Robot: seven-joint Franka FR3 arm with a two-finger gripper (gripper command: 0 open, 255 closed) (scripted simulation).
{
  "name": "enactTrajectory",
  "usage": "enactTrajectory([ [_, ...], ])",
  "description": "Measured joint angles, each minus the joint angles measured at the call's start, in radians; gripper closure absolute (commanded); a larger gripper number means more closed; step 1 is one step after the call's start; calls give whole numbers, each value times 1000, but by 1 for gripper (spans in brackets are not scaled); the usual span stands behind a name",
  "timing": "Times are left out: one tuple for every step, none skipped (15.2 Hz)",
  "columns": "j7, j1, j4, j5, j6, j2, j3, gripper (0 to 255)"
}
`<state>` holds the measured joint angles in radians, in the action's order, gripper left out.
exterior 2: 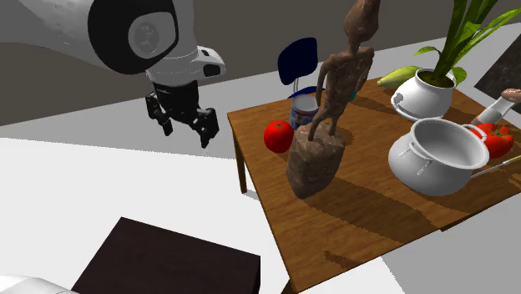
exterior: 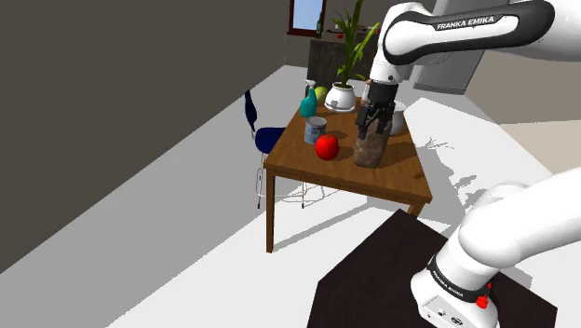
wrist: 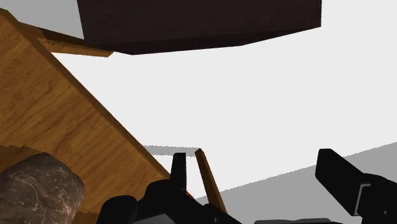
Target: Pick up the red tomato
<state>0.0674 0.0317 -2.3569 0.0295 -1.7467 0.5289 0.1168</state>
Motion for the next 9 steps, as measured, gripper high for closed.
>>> enactTrajectory([
  [16,3,14,-7,-18,-32,11,0],
  [29,4,38,-11,-36,-73,18,0],
  [41,5,49,-15,-57,-105,25,0],
  [53,6,66,-18,-74,-137,31,0],
  [66,7,90,-19,-90,-176,39,0],
  [77,6,118,-19,-108,-222,45,0],
  [90,9,132,-21,-124,-252,51,0],
  [104,10,164,-21,-133,-292,58,0],
  [114,11,187,-22,-142,-323,63,0],
])
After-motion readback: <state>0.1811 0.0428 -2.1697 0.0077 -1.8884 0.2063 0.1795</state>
